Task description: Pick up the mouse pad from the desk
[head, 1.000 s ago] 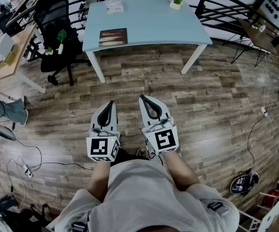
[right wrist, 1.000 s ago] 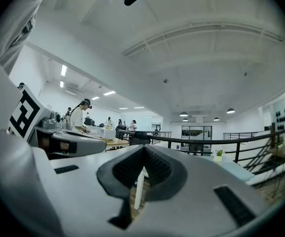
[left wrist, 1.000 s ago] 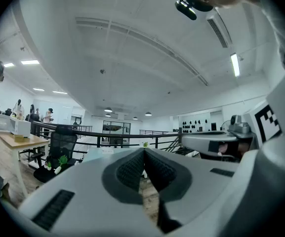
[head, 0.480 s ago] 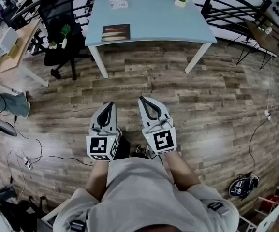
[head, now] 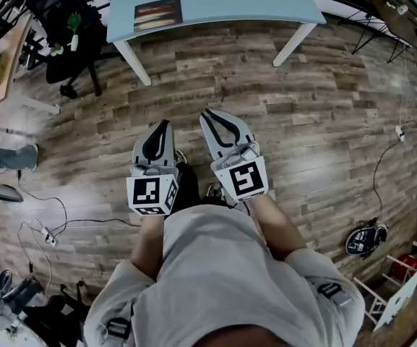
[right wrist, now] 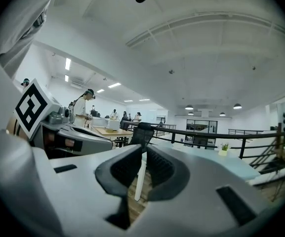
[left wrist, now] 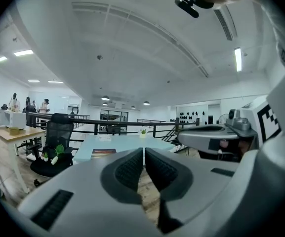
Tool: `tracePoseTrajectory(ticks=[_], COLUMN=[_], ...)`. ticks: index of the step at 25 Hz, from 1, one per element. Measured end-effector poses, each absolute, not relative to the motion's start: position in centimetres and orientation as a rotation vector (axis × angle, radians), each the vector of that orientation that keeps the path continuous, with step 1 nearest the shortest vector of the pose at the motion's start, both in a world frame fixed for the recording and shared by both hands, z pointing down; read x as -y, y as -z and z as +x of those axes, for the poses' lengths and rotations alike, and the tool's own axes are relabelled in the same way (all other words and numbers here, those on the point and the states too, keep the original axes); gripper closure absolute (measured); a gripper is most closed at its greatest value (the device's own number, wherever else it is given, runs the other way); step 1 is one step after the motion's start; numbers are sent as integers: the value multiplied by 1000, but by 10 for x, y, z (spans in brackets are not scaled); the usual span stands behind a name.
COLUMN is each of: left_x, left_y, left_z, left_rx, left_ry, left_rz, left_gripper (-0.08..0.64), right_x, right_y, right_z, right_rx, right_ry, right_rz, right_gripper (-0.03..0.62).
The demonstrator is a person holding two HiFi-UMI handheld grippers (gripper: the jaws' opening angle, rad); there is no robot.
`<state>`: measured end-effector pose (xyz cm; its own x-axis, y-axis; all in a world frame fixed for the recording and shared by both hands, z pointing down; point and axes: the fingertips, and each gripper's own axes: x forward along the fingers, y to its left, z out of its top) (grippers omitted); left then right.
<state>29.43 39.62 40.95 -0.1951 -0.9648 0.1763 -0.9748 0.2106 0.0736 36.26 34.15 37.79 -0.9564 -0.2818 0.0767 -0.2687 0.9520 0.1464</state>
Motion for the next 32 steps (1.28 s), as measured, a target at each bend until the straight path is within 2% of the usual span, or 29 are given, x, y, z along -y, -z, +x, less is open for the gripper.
tracePoseTrajectory(ticks=[16,32], left_x=[-314,-236], left_y=[-417,-449], left_z=[127,47], left_rx=[2207,2168], left_ry=[-115,-140], left_rz=[1928,1841], left_gripper=[532,532], right_x=[-264,-174], right_y=[-381,-418], right_z=[193,122], right_rx=[2936,2883], right_ry=[270,150], right_rz=[449,428], right_gripper=[555,555])
